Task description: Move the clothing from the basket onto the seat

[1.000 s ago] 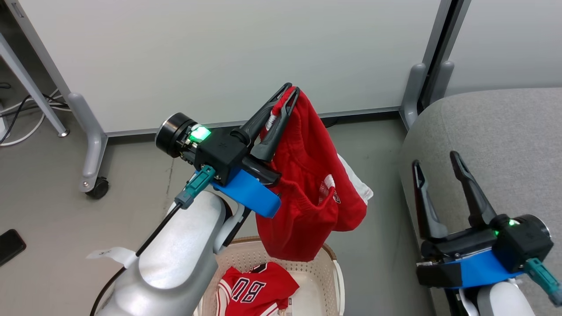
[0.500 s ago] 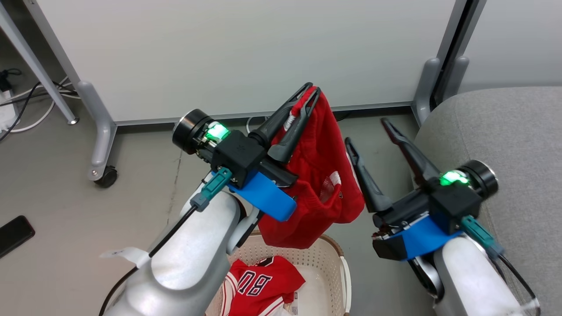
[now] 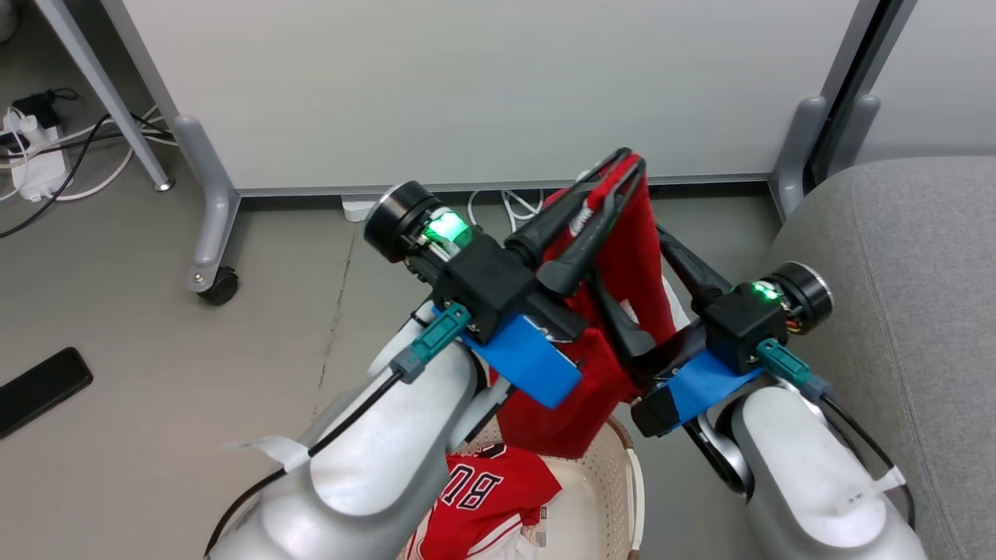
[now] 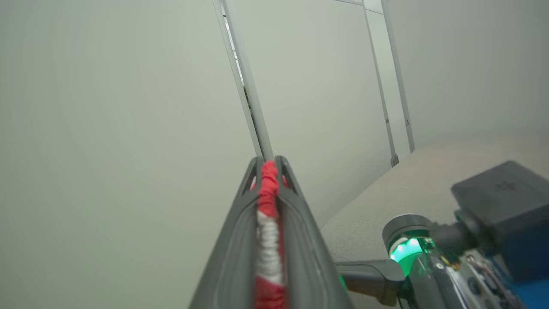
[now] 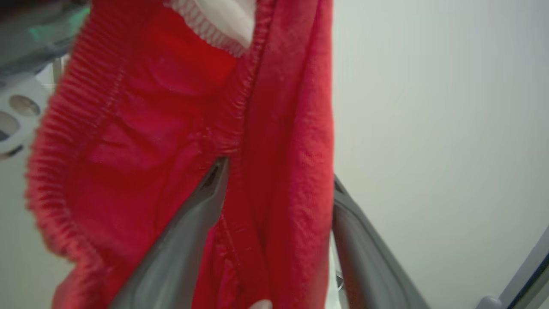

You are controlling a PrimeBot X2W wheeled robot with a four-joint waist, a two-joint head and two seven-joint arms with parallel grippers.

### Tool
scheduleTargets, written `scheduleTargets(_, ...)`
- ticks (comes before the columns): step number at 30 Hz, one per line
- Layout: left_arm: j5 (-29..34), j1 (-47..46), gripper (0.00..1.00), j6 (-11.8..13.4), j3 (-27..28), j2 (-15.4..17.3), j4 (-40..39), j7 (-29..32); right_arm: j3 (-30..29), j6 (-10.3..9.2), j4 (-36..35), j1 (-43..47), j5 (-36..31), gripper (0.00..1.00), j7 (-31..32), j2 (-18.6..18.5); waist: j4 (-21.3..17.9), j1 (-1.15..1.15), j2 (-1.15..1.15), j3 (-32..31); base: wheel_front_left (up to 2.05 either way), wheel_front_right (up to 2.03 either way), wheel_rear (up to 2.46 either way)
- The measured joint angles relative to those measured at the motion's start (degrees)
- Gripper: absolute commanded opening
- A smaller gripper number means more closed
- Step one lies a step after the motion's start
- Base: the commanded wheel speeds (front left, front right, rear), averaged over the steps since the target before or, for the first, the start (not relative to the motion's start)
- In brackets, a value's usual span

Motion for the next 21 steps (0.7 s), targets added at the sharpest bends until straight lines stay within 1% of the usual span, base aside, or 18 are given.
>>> scheduleTargets(5,-0.4,-0.4,0.00,0.0,-2.1,-0.4,-1.0,0.0,4.2,0.00,3.2,-2.7,2.8,1.00,0.0,-0.9,0.5,0.00,0.00,0.5,0.00,0.00,0.00)
scheduleTargets(8,-0.5,-0.5,0.00,0.0,-2.7,-0.5,-1.2,0.0,5.5,0.00,4.3,-4.2,4.2,1.00,0.0,-1.6,0.6,0.00,0.00,0.6,0.00,0.00,0.00)
scheduleTargets(9,-0.5,-0.5,0.00,0.0,-2.8,-0.5,-1.2,0.0,5.7,0.00,4.6,-4.5,4.7,0.62,0.0,-1.7,0.7,0.00,0.00,0.6,0.00,0.00,0.00)
scheduleTargets(10,-0.5,-0.6,0.00,0.0,-2.9,-0.5,-1.2,0.0,5.9,0.00,4.8,-4.7,5.0,0.00,0.0,-1.8,0.7,0.00,0.00,0.6,0.00,0.00,0.00)
scheduleTargets(13,-0.7,-0.7,0.00,0.0,-2.9,-0.5,-1.3,0.0,6.0,0.00,5.2,-5.0,6.0,0.00,0.0,-1.9,0.8,0.00,0.00,0.7,0.00,0.00,0.00)
scheduleTargets(21,-0.6,-0.8,0.00,0.0,-2.5,-0.5,-1.3,0.0,6.2,0.00,5.1,-5.2,6.2,0.00,0.0,-2.1,0.6,0.00,0.00,0.7,0.00,0.00,0.00)
